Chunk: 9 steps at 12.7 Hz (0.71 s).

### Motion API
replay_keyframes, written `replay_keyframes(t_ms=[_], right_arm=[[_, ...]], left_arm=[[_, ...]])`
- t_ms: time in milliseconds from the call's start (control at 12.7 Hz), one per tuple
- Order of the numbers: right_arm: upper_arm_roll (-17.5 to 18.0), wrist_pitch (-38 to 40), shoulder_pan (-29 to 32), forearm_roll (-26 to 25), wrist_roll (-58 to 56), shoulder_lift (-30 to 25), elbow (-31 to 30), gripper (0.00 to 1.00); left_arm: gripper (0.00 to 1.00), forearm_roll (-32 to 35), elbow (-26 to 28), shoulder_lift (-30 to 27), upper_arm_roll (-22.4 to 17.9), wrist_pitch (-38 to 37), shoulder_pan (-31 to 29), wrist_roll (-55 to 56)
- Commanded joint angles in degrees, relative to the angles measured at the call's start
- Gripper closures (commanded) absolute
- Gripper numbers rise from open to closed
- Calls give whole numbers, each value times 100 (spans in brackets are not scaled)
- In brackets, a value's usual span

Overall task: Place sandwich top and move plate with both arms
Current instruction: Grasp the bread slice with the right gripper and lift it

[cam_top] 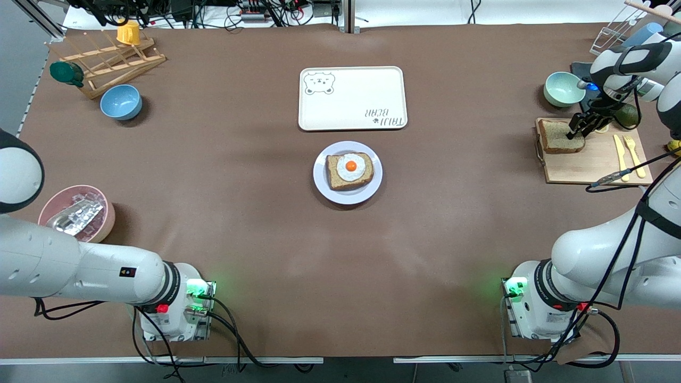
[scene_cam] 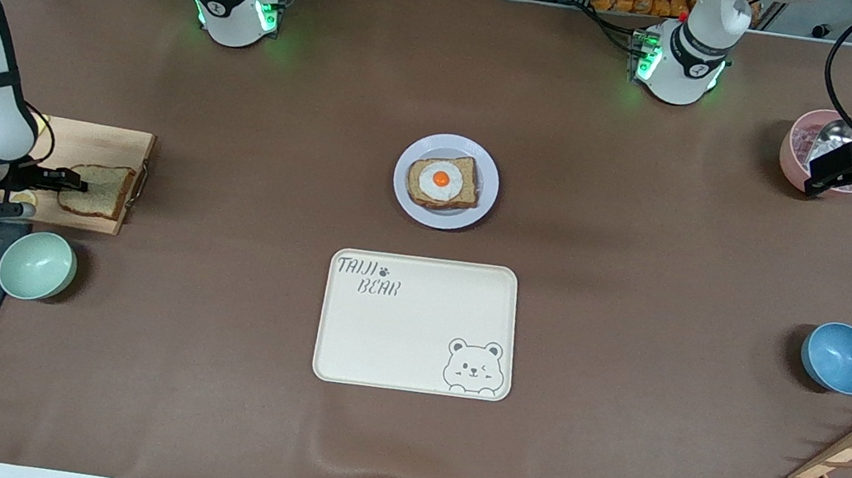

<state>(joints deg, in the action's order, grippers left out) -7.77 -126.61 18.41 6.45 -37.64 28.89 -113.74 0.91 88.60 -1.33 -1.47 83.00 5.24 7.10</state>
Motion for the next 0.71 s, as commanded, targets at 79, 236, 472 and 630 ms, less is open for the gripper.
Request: replay_keyframes(t_ms=[79,236,472,630], right_arm=[[39,-75,137,14,-218,-50,18,100],[39,-66,128,14,-218,-111,27,100],[48,161,119,14,-218,-304,97,100],[57,478,110,14,-218,-366,272,100]], left_arm=[[0,-64,88,-113,32,-47,-32,29],[0,-64,97,-113,32,-47,-32,29],[0,-64,132,-122,32,-82,-41,29],[0,-64,123,-113,32,-73,-41,29]])
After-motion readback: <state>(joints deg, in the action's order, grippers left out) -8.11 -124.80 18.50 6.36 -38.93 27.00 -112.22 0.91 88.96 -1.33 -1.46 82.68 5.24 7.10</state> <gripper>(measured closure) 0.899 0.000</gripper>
